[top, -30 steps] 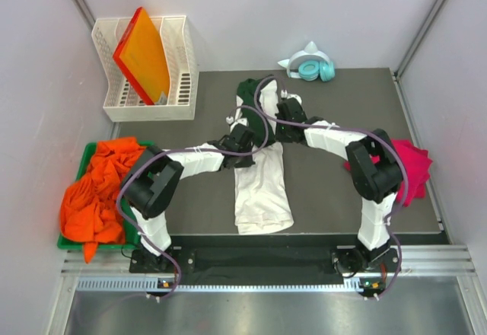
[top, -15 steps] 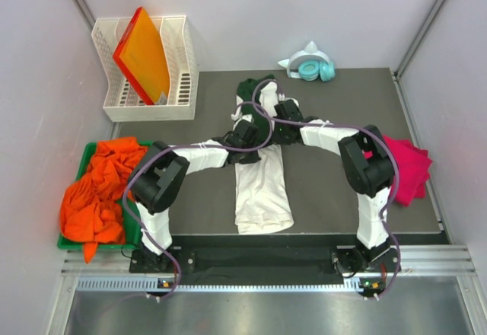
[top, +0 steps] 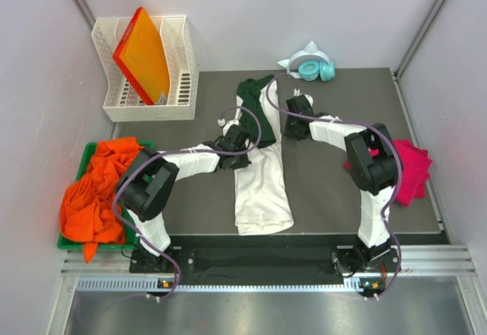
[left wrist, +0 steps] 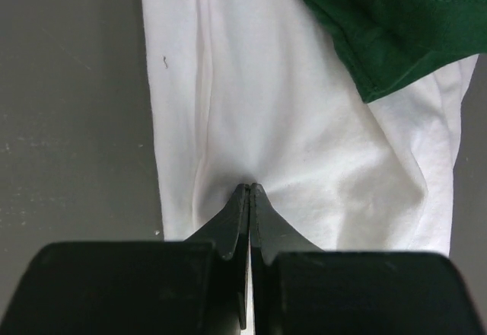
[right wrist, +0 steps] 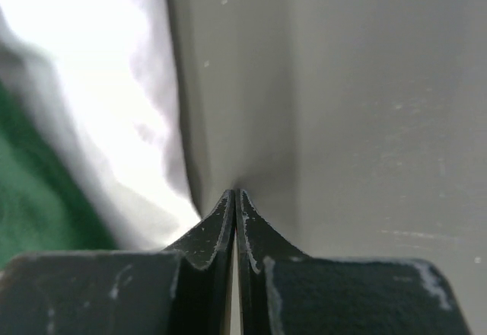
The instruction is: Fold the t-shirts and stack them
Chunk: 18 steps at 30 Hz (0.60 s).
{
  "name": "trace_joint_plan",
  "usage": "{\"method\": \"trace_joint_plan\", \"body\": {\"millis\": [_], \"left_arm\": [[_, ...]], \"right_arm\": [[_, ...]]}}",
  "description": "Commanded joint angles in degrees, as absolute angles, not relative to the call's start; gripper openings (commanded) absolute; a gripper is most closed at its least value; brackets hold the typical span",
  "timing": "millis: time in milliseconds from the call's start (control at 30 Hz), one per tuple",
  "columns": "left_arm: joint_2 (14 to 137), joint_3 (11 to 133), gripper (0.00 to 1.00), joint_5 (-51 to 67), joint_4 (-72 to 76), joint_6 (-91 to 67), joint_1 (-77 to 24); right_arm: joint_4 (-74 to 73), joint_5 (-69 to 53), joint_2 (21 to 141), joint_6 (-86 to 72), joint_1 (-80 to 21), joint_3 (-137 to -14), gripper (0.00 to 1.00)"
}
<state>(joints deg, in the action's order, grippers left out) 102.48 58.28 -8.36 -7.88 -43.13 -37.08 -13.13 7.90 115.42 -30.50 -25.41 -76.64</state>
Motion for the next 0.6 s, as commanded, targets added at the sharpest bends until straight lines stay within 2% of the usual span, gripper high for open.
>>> {"method": "trace_joint_plan", "body": {"millis": [0, 100, 267, 333, 400, 433, 467, 567], "left_arm": [[102.8, 56.0, 0.0, -12.3, -18.1, -43.6, -35.9], [102.5, 55.7, 0.0, -13.4, -19.0, -43.8, -35.7], [96.3, 53.6, 0.0, -15.4, -15.3, -40.9, -35.7], [91.7, 52.7, 0.06, -16.2, -13.9, -39.4, -35.8], [87.1, 52.6, 0.15, -16.3, -13.4, -38.3, -35.7], [85.7, 52.3, 0.28, -15.7, -12.7, -38.1, -35.8], [84.1, 51.9, 0.36, -15.3, -12.3, -38.0, -36.1], [79.3, 50.2, 0.45, -14.5, -12.9, -38.8, -37.8]], "right_arm": [[-18.7, 11.0, 118.0, -30.1, -24.1, -76.6, 0.0], [-18.2, 11.2, 117.6, -29.4, -24.1, -76.3, 0.0], [-10.6, 13.9, 107.0, -27.3, -25.7, -70.7, 0.0], [-10.1, 15.3, 101.4, -27.4, -26.3, -69.0, 0.02], [-10.8, 14.8, 96.3, -27.9, -26.8, -67.2, 0.14], [-11.3, 14.5, 94.6, -28.2, -27.2, -66.5, 0.21], [-11.9, 14.6, 93.1, -28.5, -28.6, -65.7, 0.32], [-13.4, 16.1, 86.9, -29.1, -33.2, -59.3, 0.47]]}}
